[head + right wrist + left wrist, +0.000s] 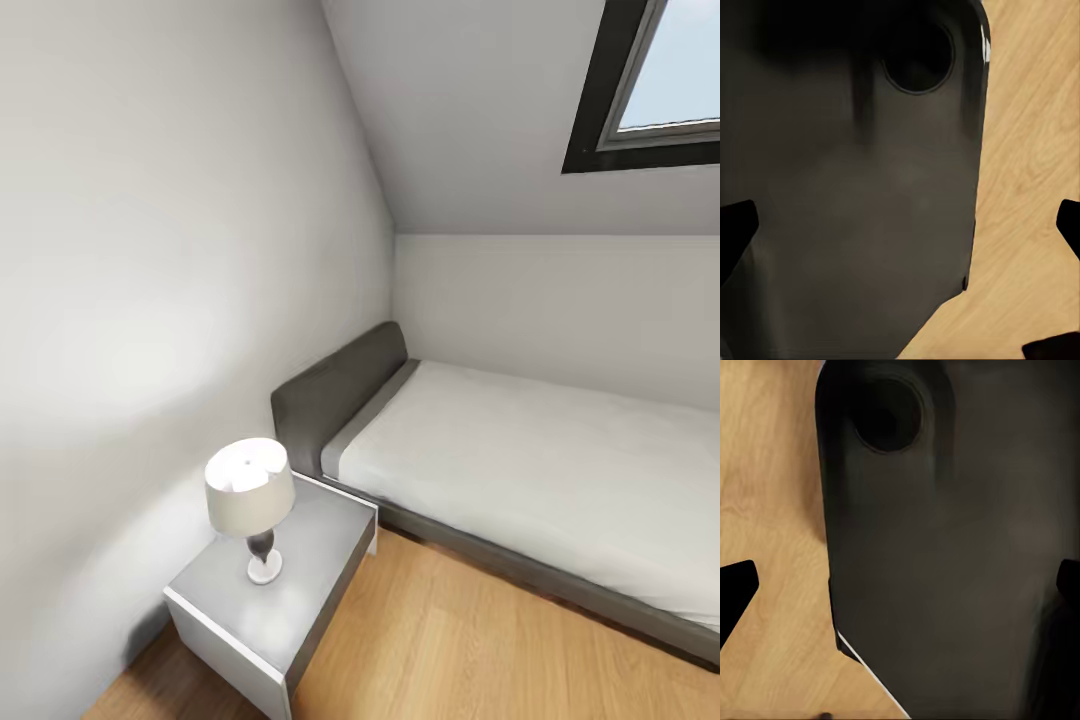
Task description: Attach the digital camera to the camera tripod in the bedroom.
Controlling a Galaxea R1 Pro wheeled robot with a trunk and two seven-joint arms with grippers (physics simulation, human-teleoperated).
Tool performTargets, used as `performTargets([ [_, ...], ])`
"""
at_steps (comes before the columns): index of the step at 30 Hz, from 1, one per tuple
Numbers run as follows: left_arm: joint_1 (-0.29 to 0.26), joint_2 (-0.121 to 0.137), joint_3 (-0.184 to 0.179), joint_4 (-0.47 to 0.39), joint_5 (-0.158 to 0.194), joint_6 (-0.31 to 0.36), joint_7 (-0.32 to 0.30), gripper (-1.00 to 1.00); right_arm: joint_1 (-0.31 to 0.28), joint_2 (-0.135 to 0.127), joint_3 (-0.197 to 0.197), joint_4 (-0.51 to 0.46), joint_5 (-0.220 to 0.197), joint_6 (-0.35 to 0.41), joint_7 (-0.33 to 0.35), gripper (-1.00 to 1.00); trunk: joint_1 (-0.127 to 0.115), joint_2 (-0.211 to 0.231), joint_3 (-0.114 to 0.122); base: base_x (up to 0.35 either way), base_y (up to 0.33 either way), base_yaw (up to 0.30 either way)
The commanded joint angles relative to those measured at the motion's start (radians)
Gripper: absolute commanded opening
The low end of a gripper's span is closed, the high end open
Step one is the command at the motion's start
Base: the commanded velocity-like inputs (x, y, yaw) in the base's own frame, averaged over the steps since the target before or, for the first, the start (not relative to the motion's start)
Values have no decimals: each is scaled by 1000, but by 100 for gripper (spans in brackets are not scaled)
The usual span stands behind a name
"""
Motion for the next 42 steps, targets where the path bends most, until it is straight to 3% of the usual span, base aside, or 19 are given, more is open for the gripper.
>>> performTargets([
  [1,1,-6,6,-6,6,-6,-2,100,-3,-6,6,-6,6,-1,0,100,0,0,0,0,0,0],
  [4,1,-9,21,-23,22,-19,-2,100,-2,-7,7,-9,10,-1,1,100,0,0,0,0,0,0],
  [37,2,-12,15,-44,18,-46,-2,100,-2,-6,5,-10,2,-4,-4,100,0,0,0,0,0,0],
  [42,2,-12,15,-44,18,-46,-2,100,-2,-5,6,-10,2,-36,-5,100,0,0,0,0,0,-73],
])
